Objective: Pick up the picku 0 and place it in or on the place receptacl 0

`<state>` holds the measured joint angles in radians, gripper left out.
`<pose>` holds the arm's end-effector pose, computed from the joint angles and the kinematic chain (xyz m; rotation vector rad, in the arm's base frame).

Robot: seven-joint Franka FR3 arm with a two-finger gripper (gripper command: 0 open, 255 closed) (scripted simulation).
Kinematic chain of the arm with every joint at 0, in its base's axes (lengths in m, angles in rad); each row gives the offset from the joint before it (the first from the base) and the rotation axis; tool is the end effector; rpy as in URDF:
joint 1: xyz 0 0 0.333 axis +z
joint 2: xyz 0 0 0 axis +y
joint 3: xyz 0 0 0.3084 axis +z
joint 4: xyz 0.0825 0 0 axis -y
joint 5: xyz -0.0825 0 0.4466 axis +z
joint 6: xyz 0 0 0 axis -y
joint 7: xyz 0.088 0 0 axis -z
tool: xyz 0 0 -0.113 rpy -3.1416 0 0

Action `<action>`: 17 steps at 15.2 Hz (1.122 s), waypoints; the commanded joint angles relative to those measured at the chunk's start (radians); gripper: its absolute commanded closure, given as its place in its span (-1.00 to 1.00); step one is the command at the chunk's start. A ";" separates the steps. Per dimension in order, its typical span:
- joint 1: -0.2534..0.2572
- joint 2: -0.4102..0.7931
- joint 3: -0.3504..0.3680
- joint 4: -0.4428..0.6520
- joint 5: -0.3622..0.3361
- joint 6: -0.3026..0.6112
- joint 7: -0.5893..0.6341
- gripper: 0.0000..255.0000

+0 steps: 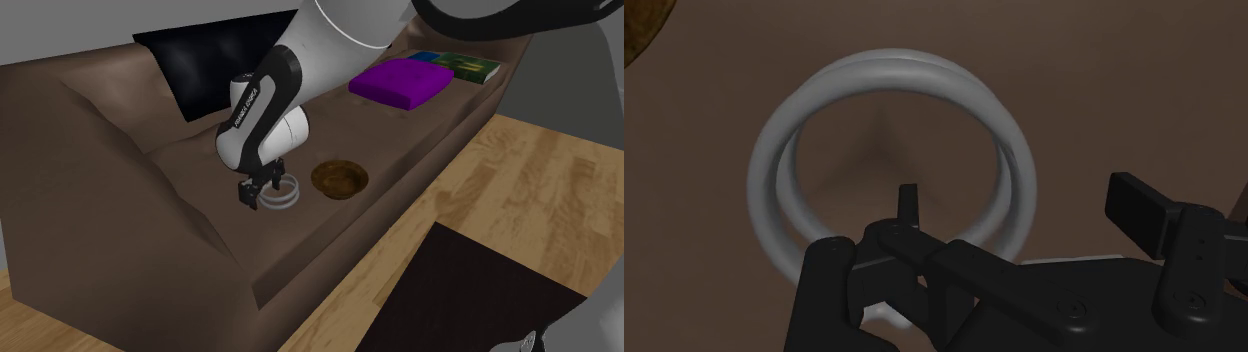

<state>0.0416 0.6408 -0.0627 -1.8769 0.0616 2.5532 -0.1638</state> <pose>0.6704 -0.0149 0.1076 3.1312 0.1648 0.0581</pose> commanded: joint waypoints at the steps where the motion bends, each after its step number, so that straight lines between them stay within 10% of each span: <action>1: 0.000 0.001 0.000 0.000 0.000 0.001 0.000 -1.00; 4: 0.000 0.001 0.000 0.000 0.000 0.001 0.000 -1.00; 5: 0.000 0.001 0.000 0.000 0.000 0.001 0.000 1.00; 17: 0.002 -0.032 -0.002 -0.007 -0.002 -0.025 0.001 1.00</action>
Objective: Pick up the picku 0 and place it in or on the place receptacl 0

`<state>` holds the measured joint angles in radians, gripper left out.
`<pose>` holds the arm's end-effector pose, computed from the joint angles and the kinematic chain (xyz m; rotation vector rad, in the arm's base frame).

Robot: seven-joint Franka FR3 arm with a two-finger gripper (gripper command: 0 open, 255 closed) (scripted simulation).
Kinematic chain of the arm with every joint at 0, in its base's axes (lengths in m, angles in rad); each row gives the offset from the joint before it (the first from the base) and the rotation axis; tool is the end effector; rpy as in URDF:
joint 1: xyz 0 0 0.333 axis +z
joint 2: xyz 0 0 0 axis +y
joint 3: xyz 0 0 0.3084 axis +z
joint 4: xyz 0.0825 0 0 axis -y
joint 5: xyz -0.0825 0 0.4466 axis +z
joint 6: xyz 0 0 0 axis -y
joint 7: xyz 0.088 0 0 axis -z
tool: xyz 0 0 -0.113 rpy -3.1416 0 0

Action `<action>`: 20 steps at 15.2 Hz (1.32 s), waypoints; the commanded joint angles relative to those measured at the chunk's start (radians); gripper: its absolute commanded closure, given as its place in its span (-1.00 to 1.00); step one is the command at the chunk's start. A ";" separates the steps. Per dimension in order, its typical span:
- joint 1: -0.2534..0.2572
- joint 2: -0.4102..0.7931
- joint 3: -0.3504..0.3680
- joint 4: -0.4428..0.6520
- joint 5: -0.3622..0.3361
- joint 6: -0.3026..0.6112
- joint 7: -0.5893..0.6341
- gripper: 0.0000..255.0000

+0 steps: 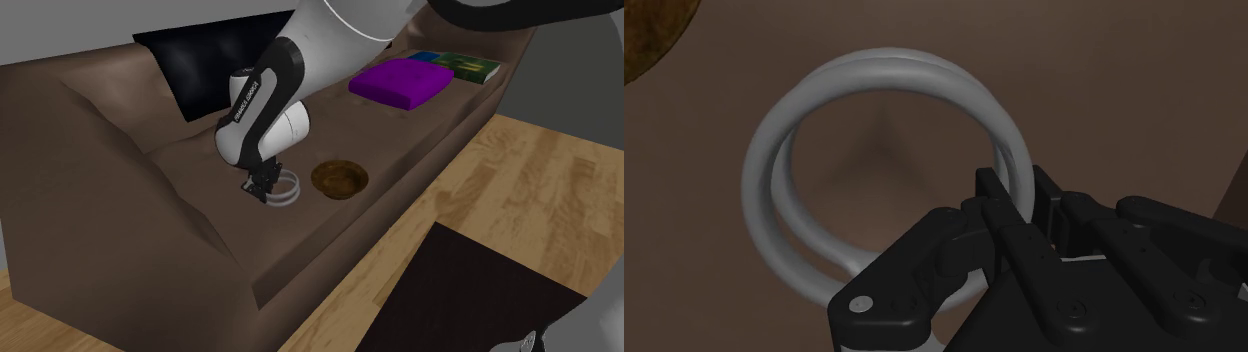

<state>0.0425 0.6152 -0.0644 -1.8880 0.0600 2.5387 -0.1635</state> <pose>0.6698 -0.0152 0.1188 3.1313 0.1650 0.0581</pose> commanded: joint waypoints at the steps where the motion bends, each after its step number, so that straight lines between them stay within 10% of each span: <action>1: 0.001 -0.017 -0.002 0.002 -0.002 -0.019 0.002 1.00; 20: 0.010 -0.192 -0.014 0.011 -0.019 -0.203 0.013 1.00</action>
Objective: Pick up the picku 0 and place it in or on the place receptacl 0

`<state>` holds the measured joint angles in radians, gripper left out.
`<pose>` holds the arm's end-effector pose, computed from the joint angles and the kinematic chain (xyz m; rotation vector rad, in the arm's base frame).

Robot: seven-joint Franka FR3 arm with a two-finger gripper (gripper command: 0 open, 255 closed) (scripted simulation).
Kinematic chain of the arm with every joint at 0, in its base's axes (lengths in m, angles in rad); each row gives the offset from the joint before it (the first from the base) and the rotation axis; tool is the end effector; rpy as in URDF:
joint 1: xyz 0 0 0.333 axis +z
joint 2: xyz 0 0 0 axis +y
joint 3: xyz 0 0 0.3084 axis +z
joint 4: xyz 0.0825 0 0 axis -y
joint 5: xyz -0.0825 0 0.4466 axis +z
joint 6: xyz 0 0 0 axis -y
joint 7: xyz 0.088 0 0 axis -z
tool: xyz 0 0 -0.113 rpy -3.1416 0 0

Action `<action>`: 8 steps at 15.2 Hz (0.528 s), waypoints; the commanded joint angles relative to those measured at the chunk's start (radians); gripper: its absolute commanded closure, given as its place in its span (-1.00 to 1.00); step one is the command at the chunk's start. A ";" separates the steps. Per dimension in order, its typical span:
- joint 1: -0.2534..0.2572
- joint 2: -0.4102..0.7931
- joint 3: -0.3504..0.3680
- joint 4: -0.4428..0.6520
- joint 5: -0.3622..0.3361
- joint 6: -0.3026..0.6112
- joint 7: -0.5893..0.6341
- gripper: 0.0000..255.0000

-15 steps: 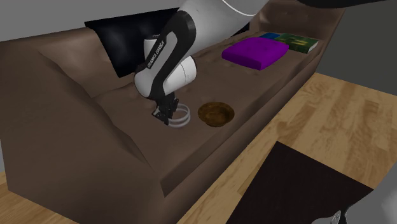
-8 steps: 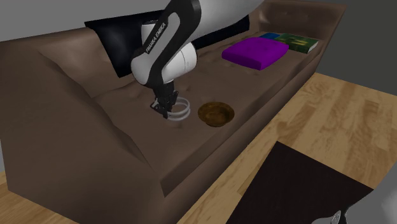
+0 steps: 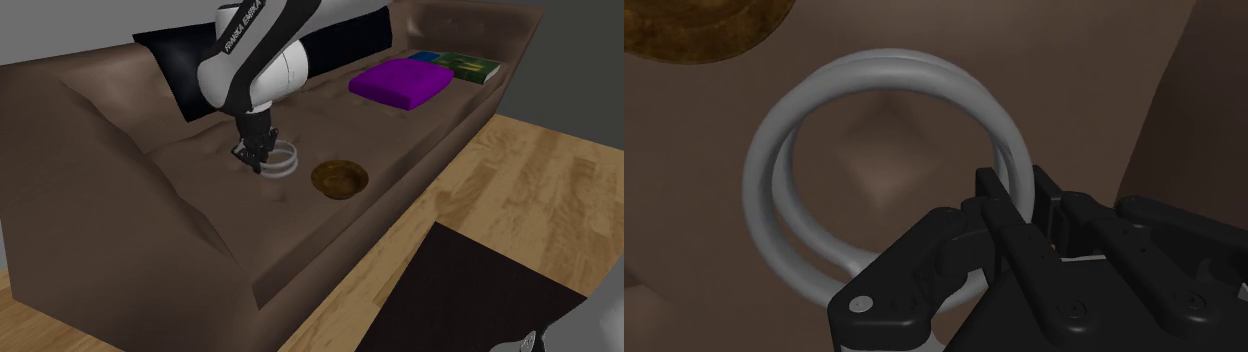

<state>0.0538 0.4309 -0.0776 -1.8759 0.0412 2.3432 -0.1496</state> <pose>0.6822 -0.0139 0.2312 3.1312 0.1650 0.0591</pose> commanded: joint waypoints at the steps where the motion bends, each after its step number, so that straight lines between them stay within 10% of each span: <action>1: -0.012 -0.031 -0.005 -0.037 0.001 0.006 -0.018 1.00; 8: -0.094 -0.174 -0.044 -0.255 0.009 0.081 -0.150 1.00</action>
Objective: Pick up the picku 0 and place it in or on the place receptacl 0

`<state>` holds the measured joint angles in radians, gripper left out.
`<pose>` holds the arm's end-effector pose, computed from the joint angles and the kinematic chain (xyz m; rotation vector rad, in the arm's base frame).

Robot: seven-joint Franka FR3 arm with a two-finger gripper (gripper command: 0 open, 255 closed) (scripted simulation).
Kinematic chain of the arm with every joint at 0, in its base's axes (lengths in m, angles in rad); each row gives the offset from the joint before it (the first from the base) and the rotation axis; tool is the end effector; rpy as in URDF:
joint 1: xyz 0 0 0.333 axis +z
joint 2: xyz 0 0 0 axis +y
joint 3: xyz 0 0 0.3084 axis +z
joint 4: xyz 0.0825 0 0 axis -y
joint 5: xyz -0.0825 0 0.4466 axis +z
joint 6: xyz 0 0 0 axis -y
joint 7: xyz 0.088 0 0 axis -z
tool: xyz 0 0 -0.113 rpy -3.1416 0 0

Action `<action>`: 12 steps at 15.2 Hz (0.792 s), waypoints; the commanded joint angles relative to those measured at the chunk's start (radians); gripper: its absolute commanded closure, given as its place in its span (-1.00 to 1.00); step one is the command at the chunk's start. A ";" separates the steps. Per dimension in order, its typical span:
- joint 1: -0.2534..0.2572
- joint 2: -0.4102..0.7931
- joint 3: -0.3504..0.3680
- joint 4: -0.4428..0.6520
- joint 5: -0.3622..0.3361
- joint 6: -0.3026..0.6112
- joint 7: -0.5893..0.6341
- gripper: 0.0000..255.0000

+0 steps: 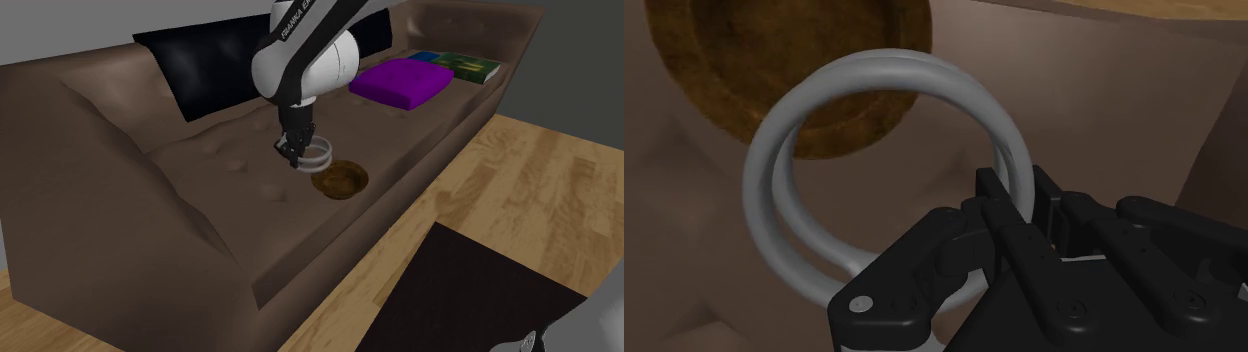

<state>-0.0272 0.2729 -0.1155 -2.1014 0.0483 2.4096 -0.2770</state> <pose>0.6178 -0.0887 0.2349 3.1309 0.1626 0.0582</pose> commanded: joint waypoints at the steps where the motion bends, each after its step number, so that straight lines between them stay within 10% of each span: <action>1: -0.025 -0.034 -0.013 -0.056 0.003 0.022 -0.043 1.00; 12: -0.092 -0.050 -0.046 -0.182 0.027 0.130 -0.165 1.00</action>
<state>-0.1171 0.2092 -0.1628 -2.2833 0.0701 2.5252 -0.4375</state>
